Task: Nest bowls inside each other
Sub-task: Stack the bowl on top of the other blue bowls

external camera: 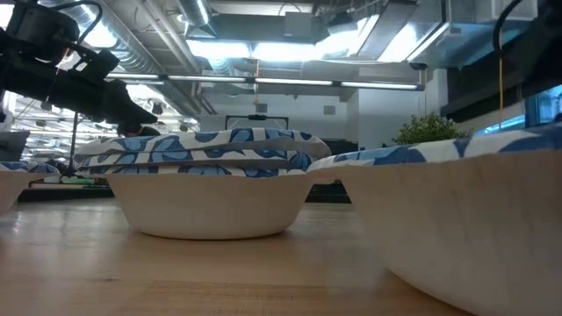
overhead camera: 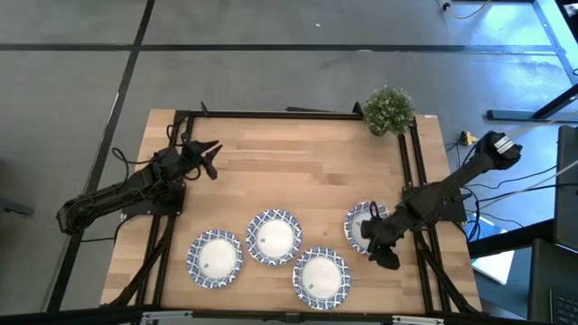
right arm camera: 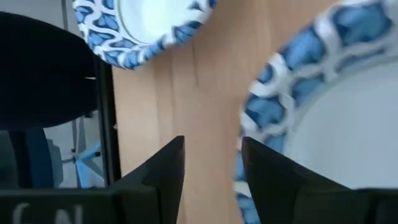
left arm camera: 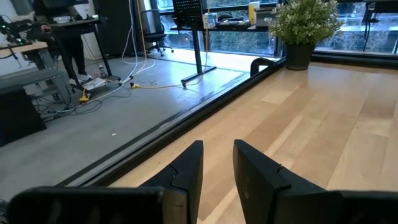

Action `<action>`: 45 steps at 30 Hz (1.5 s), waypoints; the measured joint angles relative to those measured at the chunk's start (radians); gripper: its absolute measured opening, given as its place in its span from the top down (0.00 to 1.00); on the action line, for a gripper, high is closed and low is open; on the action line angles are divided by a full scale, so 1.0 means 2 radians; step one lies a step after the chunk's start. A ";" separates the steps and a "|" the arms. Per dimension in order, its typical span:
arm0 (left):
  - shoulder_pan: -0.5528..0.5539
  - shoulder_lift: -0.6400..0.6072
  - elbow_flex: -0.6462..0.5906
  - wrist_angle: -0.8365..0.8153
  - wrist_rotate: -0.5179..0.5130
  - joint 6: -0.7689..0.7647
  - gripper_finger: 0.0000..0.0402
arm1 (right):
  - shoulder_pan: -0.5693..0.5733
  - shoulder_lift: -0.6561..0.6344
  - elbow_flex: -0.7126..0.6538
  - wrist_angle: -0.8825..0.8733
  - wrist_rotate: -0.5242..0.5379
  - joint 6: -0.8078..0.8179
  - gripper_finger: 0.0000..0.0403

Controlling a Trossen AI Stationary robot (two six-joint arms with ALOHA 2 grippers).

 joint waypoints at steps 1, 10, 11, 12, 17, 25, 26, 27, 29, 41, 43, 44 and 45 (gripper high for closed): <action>0.000 0.000 0.000 0.000 0.000 0.000 0.79 | 0.003 0.009 0.008 0.001 0.000 -0.002 0.61; 0.000 0.000 0.000 0.000 0.000 0.000 0.79 | 0.013 0.083 0.045 -0.023 0.018 -0.015 0.61; 0.000 0.000 0.000 0.000 0.000 0.000 0.79 | 0.013 0.085 0.045 -0.020 0.018 -0.016 0.61; 0.000 0.000 0.000 0.000 0.000 0.000 0.79 | 0.013 0.085 0.045 -0.015 0.018 -0.017 0.61; 0.000 0.000 0.000 0.000 0.000 0.000 0.79 | 0.013 0.064 0.050 -0.008 0.036 -0.020 0.61; 0.000 0.000 0.000 0.000 0.000 0.000 0.79 | 0.013 0.058 0.074 -0.101 0.066 -0.016 0.61; 0.000 0.000 0.000 0.000 0.000 0.000 0.79 | 0.013 0.058 0.074 -0.106 0.066 -0.016 0.61; 0.000 0.000 0.000 0.000 0.000 0.000 0.79 | 0.013 0.058 0.074 -0.109 0.067 -0.015 0.61; 0.000 0.000 0.000 0.000 0.000 0.000 0.79 | 0.012 0.058 0.074 -0.109 0.067 -0.015 0.61; 0.000 0.000 0.000 0.000 0.000 0.000 0.79 | 0.012 0.058 0.075 -0.136 0.081 -0.014 0.61; 0.000 0.000 0.000 0.000 0.000 0.000 0.79 | 0.012 0.058 0.075 -0.135 0.081 -0.014 0.61; 0.000 0.000 0.000 0.000 0.000 0.000 0.79 | 0.012 0.058 0.075 -0.136 0.081 -0.013 0.61; 0.000 0.000 0.000 0.000 0.000 0.000 0.79 | 0.012 0.058 0.075 -0.136 0.081 -0.013 0.61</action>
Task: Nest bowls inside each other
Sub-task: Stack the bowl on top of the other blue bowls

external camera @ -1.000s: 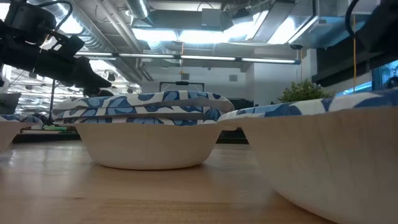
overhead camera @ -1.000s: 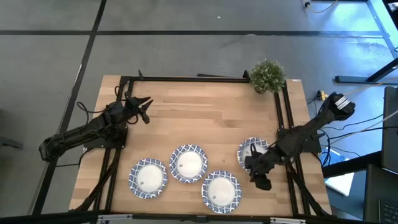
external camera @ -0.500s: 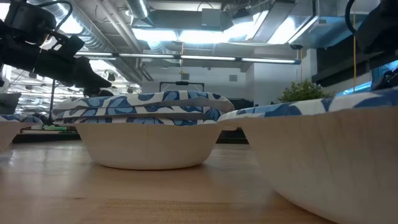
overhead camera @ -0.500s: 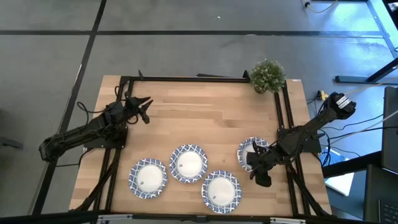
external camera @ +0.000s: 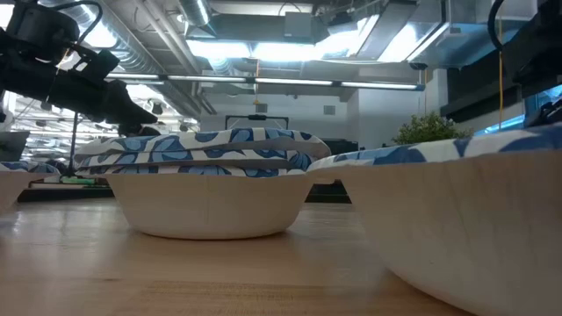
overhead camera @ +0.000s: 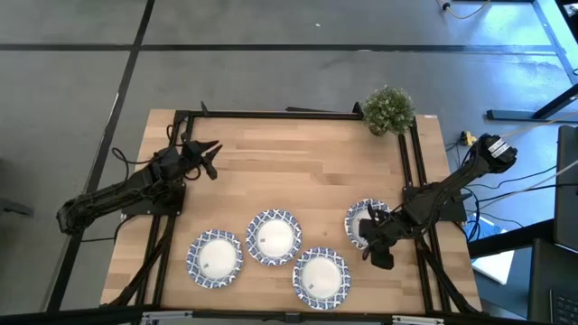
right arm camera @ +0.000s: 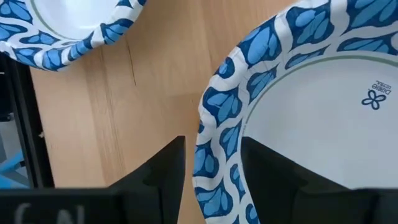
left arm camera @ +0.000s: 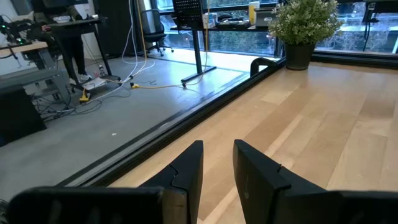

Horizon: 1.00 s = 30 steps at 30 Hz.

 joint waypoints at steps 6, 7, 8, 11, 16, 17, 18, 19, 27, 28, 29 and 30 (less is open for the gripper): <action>0.000 0.000 0.000 0.000 0.000 0.000 0.79 | 0.000 0.009 0.000 0.000 -0.002 0.016 0.61; 0.000 0.000 0.000 0.000 0.000 0.000 0.79 | 0.000 0.013 0.000 0.001 -0.008 0.017 0.61; 0.000 0.000 0.000 0.000 0.000 0.000 0.79 | 0.000 0.017 0.000 0.001 -0.010 0.017 0.61; 0.000 0.000 0.000 0.000 0.000 0.000 0.79 | 0.000 0.025 0.000 0.003 -0.010 0.020 0.61; 0.000 0.000 0.000 0.000 0.000 0.000 0.79 | 0.000 0.039 0.000 0.003 -0.011 0.023 0.61; 0.000 0.000 0.000 0.000 0.000 0.000 0.79 | 0.000 0.041 0.000 0.003 -0.011 0.023 0.61; 0.000 0.000 0.000 0.000 0.000 0.000 0.79 | 0.000 0.043 0.000 0.003 -0.011 0.023 0.61; 0.000 0.000 0.000 0.000 0.000 0.000 0.79 | 0.000 0.044 0.000 0.003 -0.011 0.024 0.61; 0.000 0.000 0.000 0.000 0.000 0.000 0.79 | 0.000 0.048 0.000 0.003 -0.011 0.027 0.73; 0.000 0.000 0.000 0.000 0.000 0.000 0.79 | 0.000 0.048 0.000 0.003 -0.011 0.027 0.77; 0.000 0.000 0.000 0.000 0.000 0.000 0.79 | 0.000 0.048 0.000 0.003 -0.010 0.027 0.81; 0.000 0.000 0.000 0.000 0.000 0.000 0.79 | 0.000 0.048 0.000 0.003 -0.010 0.026 0.86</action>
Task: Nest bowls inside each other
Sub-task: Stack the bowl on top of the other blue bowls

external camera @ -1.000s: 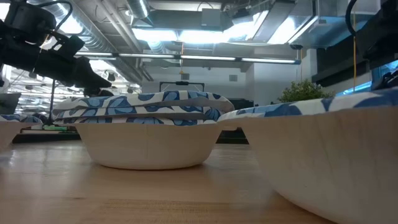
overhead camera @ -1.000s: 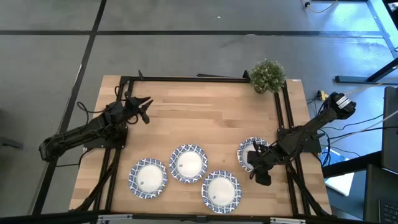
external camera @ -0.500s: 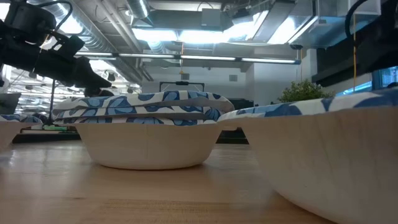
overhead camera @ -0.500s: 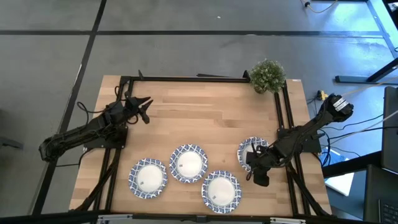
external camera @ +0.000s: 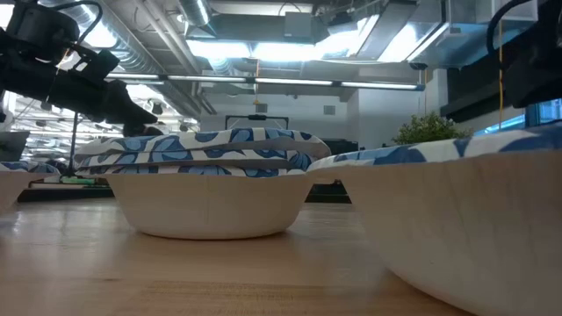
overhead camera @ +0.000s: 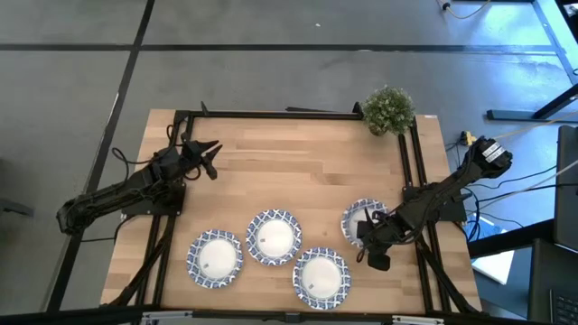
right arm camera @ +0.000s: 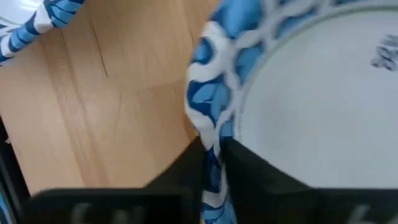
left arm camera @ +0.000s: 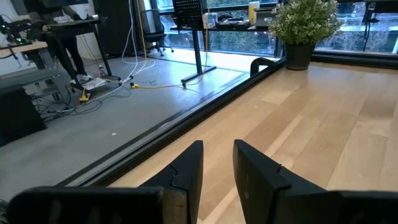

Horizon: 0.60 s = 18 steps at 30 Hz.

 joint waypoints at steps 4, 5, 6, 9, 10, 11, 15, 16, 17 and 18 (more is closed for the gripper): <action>0.000 0.000 0.000 0.000 0.000 0.000 0.79 | 0.000 0.000 0.000 0.008 0.000 -0.003 0.97; 0.000 0.000 0.000 0.000 0.000 0.000 0.79 | 0.000 0.000 0.000 0.009 0.000 -0.001 0.97; 0.000 0.000 0.000 0.000 0.000 0.000 0.79 | -0.001 0.000 0.000 0.009 -0.001 -0.001 0.97; 0.000 0.000 0.000 0.000 0.000 0.000 0.79 | -0.002 0.000 0.000 0.009 -0.007 -0.001 0.98; 0.000 0.000 0.000 0.000 0.000 0.000 0.79 | -0.003 0.000 0.001 0.008 -0.011 -0.001 0.98; 0.000 0.000 0.000 0.000 0.000 0.000 0.79 | -0.005 0.000 0.003 0.007 -0.013 -0.002 0.98; 0.000 0.000 0.000 0.000 0.000 0.000 0.79 | -0.021 0.000 0.022 0.005 -0.014 -0.025 0.98; 0.000 0.000 0.000 0.000 0.000 0.000 0.79 | -0.027 0.000 0.028 0.004 -0.014 -0.033 0.98; 0.000 0.000 0.000 0.000 0.000 0.000 0.79 | -0.032 0.000 0.034 0.002 -0.014 -0.043 0.99; 0.000 0.000 0.000 0.000 0.000 0.000 0.79 | -0.038 0.000 0.041 -0.004 -0.014 -0.054 0.99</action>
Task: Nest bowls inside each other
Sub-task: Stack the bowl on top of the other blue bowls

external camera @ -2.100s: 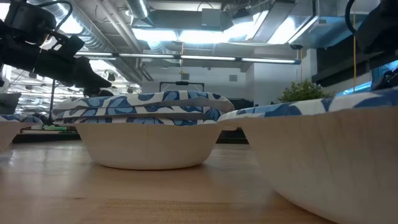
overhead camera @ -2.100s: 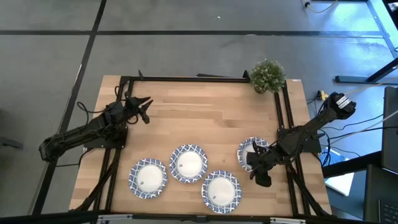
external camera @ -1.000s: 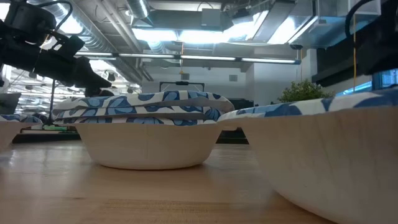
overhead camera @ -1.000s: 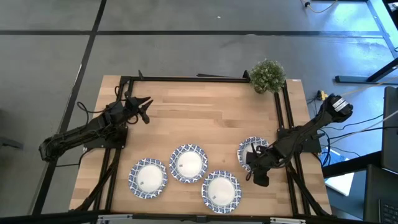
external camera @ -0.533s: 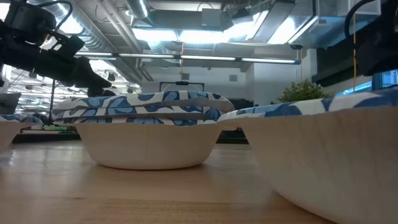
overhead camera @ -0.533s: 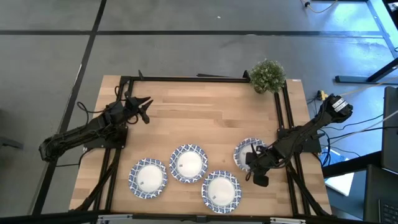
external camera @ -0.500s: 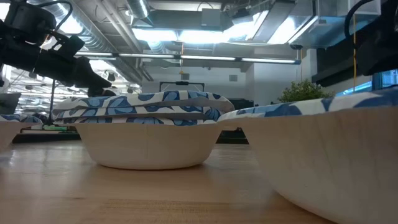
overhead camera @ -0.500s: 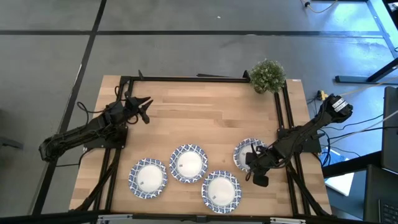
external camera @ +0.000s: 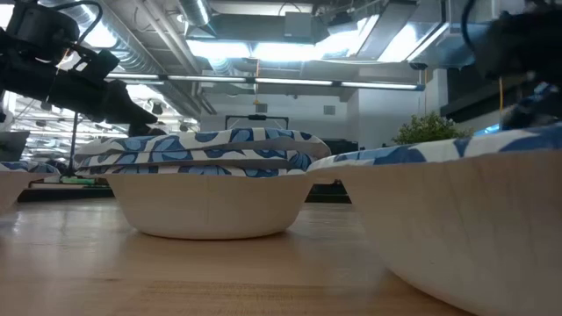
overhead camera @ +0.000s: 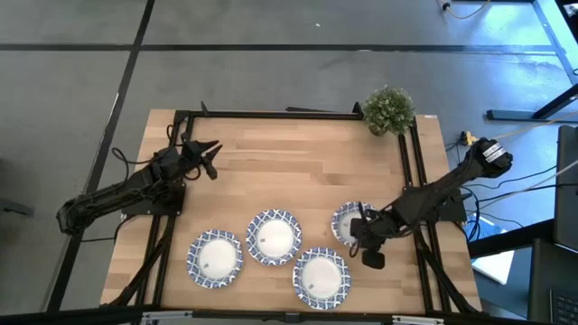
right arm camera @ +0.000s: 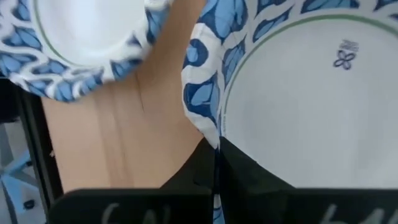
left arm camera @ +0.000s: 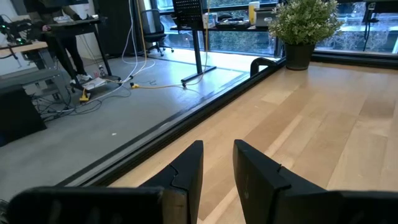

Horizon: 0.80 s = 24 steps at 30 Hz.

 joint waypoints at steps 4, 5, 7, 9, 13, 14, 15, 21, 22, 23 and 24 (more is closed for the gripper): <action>0.000 0.000 0.000 0.000 0.000 0.000 0.79 | -0.025 0.000 0.030 -0.029 0.007 -0.038 0.99; 0.000 0.000 0.000 0.000 0.000 0.000 0.79 | -0.032 0.000 0.038 -0.038 0.012 -0.044 0.99; 0.000 0.000 0.000 0.000 0.000 0.000 0.79 | -0.044 0.000 0.053 -0.055 0.021 -0.063 0.99; 0.000 0.000 0.000 0.000 0.000 0.000 0.79 | -0.055 0.000 0.068 -0.060 0.029 -0.080 0.99; 0.000 0.000 0.000 0.000 0.000 0.000 0.79 | -0.078 0.002 0.094 -0.060 0.031 -0.097 0.99; 0.000 0.000 0.000 0.000 0.000 0.000 0.79 | -0.083 0.004 0.099 -0.060 0.031 -0.103 0.99; 0.000 0.000 0.000 0.000 0.000 0.000 0.79 | -0.088 0.008 0.105 -0.061 0.031 -0.107 0.99; 0.000 0.000 0.000 0.000 0.000 0.000 0.79 | -0.100 0.063 0.166 -0.081 0.032 -0.173 0.99; 0.000 0.000 0.000 0.000 0.000 0.000 0.79 | -0.101 0.076 0.181 -0.089 0.032 -0.184 0.99; 0.000 0.000 0.000 0.000 0.000 0.000 0.79 | -0.101 0.090 0.200 -0.101 0.032 -0.198 0.99; 0.000 0.000 0.000 0.000 0.000 0.000 0.79 | -0.101 0.105 0.220 -0.113 0.037 -0.211 0.99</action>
